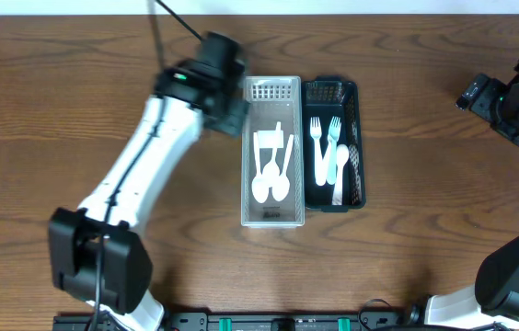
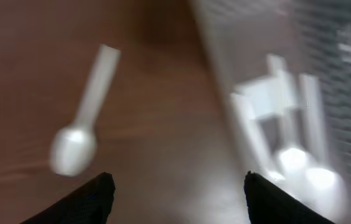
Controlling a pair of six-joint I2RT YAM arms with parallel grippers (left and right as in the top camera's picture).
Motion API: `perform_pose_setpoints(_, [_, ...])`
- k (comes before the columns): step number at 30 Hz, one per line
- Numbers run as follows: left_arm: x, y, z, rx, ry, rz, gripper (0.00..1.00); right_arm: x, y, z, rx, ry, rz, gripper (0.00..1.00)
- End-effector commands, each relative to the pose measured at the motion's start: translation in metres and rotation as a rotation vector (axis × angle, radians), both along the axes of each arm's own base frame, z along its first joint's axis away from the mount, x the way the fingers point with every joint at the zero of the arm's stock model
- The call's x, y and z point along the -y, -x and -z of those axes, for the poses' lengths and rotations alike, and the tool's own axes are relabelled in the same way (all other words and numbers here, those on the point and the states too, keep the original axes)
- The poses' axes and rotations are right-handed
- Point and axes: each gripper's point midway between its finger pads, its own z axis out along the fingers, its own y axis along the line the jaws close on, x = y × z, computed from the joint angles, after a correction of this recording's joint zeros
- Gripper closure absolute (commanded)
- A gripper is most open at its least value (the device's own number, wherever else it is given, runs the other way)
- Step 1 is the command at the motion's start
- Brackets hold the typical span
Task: Pack container
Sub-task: 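Place the spoon into the grey tray with the left gripper, then reach the left gripper to the last white spoon and grasp it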
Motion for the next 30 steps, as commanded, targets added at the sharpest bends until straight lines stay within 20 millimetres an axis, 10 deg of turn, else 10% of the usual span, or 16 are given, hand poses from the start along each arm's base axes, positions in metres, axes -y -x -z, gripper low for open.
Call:
perform_pose_setpoints(1, [-0.049,-0.023,0.001,0.04,-0.132,0.075,0.3,0.003,0.001,-0.002,0.008,-0.003,0.023,0.01])
perform_pose_setpoints(11, [-0.12,-0.059,0.083,-0.058,-0.026,-0.014,0.31,0.003,0.001,-0.002,0.008,-0.003,0.023,0.01])
perform_pose_setpoints(30, [-0.116,-0.045,0.132,-0.172,-0.069,0.153,0.31,0.003,0.001,-0.002,0.007,-0.003,0.023,0.01])
